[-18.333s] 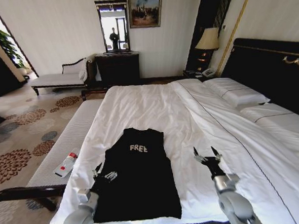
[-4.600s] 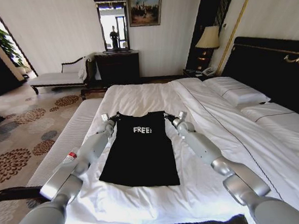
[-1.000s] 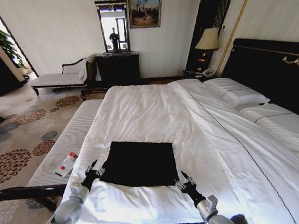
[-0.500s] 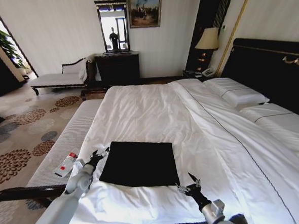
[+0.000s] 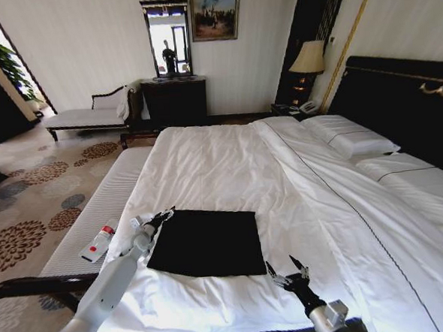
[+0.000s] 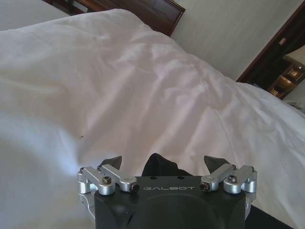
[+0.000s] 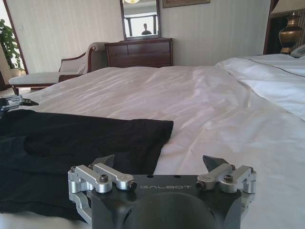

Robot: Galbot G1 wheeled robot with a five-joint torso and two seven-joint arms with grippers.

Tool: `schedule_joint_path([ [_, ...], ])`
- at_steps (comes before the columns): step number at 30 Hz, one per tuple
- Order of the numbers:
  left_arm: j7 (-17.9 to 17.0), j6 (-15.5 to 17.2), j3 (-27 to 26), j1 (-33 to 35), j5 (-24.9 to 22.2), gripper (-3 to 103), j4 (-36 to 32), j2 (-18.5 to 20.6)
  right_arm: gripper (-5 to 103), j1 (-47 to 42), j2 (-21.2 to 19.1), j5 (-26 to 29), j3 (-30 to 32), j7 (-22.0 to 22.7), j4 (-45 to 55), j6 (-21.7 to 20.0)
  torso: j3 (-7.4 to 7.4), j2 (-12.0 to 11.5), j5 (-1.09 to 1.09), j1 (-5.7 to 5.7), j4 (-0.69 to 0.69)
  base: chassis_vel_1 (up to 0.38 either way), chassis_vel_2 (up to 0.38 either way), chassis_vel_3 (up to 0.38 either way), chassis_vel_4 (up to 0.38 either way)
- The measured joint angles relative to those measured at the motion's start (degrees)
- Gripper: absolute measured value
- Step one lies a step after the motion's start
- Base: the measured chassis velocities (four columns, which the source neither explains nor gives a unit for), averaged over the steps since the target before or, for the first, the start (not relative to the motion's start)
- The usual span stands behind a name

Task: Fold the clothes on the bed.

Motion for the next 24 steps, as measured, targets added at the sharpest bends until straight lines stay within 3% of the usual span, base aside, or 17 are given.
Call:
schedule_joint_path([
  [9, -1.7, 1.6, 0.7, -1.6, 3.3, 96, 3.6, -2.0, 100, 1.0, -0.9, 1.2, 0.2, 0.2, 0.1, -0.4, 0.00, 0.0, 0.00, 0.00, 0.00, 0.000, 0.000, 0.000, 0.000],
  [15, -1.9, 1.5, 0.6, -1.3, 4.7, 69, 4.0, -2.1, 100, 2.0, -1.5, 1.7, -0.4, 0.5, -0.4, -0.6, -0.01, 0.0, 0.00, 0.00, 0.01, 0.000, 0.000, 0.000, 0.000],
  [18, -1.8, 1.5, 0.6, -1.2, 4.7, 63, 3.9, -2.1, 100, 2.3, -1.6, 1.8, -0.8, 0.6, -0.6, -0.8, -0.01, 0.0, 0.00, 0.00, 0.01, 0.000, 0.000, 0.000, 0.000],
  [22, -1.8, 1.5, 1.0, -1.5, 5.0, 41, 4.0, -2.3, 100, 2.5, -1.7, 2.2, -0.9, 0.9, -0.5, -1.1, -0.01, 0.0, 0.00, 0.00, 0.00, 0.000, 0.000, 0.000, 0.000],
  [24, -1.8, 1.5, 1.1, -1.5, 5.0, 41, 4.0, -2.4, 100, 2.4, -1.8, 2.3, -0.9, 0.9, -0.5, -1.1, -0.01, 0.0, 0.00, 0.00, 0.00, 0.000, 0.000, 0.000, 0.000],
])
